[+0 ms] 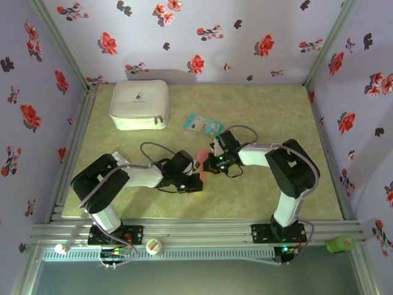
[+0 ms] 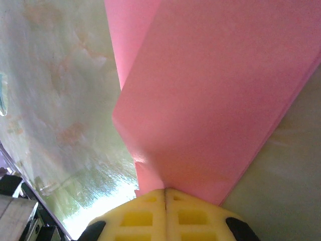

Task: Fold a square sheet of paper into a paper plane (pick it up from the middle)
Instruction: Fold the wing for the fifth time at the center of the table.

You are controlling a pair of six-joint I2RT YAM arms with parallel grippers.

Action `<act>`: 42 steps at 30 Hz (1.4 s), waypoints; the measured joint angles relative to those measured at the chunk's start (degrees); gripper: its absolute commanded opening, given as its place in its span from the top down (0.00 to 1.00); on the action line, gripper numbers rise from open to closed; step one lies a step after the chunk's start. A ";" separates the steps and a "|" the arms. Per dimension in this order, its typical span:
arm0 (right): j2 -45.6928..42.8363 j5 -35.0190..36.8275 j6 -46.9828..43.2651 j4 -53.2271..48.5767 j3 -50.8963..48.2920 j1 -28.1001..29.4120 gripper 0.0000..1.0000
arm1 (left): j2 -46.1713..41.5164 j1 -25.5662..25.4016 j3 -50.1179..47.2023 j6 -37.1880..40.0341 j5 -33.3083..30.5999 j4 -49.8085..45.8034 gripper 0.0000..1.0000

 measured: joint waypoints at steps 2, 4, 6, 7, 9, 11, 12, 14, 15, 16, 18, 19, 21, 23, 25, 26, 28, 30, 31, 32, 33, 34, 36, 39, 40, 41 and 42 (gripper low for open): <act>0.00 0.00 0.00 0.00 0.00 0.00 1.00 | -0.37 -0.50 -0.39 0.02 0.04 -0.50 1.00; 0.00 0.00 0.02 0.00 0.00 0.00 1.00 | -0.81 -0.79 -0.70 0.02 0.00 -0.85 1.00; 0.00 0.00 0.02 0.00 0.00 0.00 1.00 | -1.53 -0.96 -1.29 0.07 -0.04 -1.27 1.00; 0.00 0.00 0.02 0.00 0.00 0.00 1.00 | -2.12 -1.01 -1.68 0.11 -0.09 -1.68 1.00; 0.00 0.00 0.02 0.02 0.00 0.00 1.00 | -3.65 -1.11 -2.49 0.09 -0.59 -2.73 1.00; 0.00 0.00 0.07 0.02 0.00 0.00 1.00 | -5.99 -1.11 -3.43 0.07 -1.44 -3.17 1.00; 0.00 0.00 0.09 0.02 0.00 0.00 1.00 | -7.19 -1.11 -3.87 -0.02 -1.88 -3.04 1.00; 0.00 -0.02 0.17 0.04 0.00 0.00 1.00 | -10.71 -0.81 -5.22 -0.33 -2.95 -1.88 1.00; 0.00 -0.02 0.17 0.04 0.00 0.00 1.00 | -11.80 -0.48 -5.70 -0.50 -3.08 -1.20 1.00; 0.00 -0.02 0.20 0.07 0.00 0.00 1.00 | -12.66 0.07 -6.12 -0.76 -3.06 -0.13 1.00; 0.00 -0.04 0.59 0.13 0.00 0.00 1.00 | -12.59 1.77 -6.16 -1.40 -2.99 1.66 1.00; 0.00 -0.09 0.83 0.22 0.00 0.00 1.00 | -12.00 2.67 -5.90 -1.60 -2.97 2.29 1.00; 0.00 -0.09 1.31 0.50 -0.07 0.00 1.00 | -9.90 3.82 -4.59 -1.64 -2.97 3.06 1.00; 0.04 0.02 1.68 0.94 -0.07 0.00 1.00 | -6.84 4.42 -2.10 -1.64 -2.97 3.61 1.00; 0.07 0.09 1.75 1.20 -0.13 -0.02 1.00 | -4.26 4.52 0.13 -1.64 -2.95 4.39 1.00; 0.07 0.13 1.77 1.42 -0.22 -0.04 1.00 | -3.02 4.55 1.25 -1.64 -2.89 4.96 1.00; 0.07 0.17 2.19 1.70 -0.28 -0.04 1.00 | -0.94 4.52 2.82 -1.64 -2.84 5.66 1.00; 0.07 0.26 2.23 1.92 -0.31 -0.07 1.00 | 0.68 4.55 3.45 -1.62 -2.60 6.23 1.00; 0.07 0.28 2.38 2.03 -0.31 -0.07 1.00 | 1.36 4.55 3.48 -1.64 -2.58 6.47 1.00; 0.07 0.28 2.54 2.05 -0.33 -0.07 1.00 | 2.14 4.55 3.61 -1.62 -2.56 6.45 1.00; 0.07 0.39 2.60 2.08 -0.33 -0.07 1.00 | 2.78 4.55 3.72 -1.60 -2.56 6.38 1.00; 0.07 0.39 2.62 2.08 -0.33 -0.07 1.00 | 3.45 4.52 3.74 -1.53 -2.60 6.32 1.00; 0.07 0.42 2.69 2.16 -0.33 -0.07 1.00 | 4.46 4.52 3.98 -1.14 -2.97 5.33 1.00; 0.07 0.42 2.86 2.47 -0.44 -0.07 0.99 | 4.94 4.52 4.46 -0.22 -3.45 4.20 1.00; 0.04 0.42 2.95 2.49 -0.44 -0.07 0.98 | 4.94 4.52 4.57 0.09 -3.63 3.85 1.00; 0.04 0.42 3.04 2.49 -0.44 -0.07 0.98 | 4.94 4.52 4.57 0.28 -3.74 3.76 1.00; 0.04 0.42 3.04 2.49 -0.44 -0.09 0.97 | 4.94 4.52 4.57 0.44 -3.76 3.76 1.00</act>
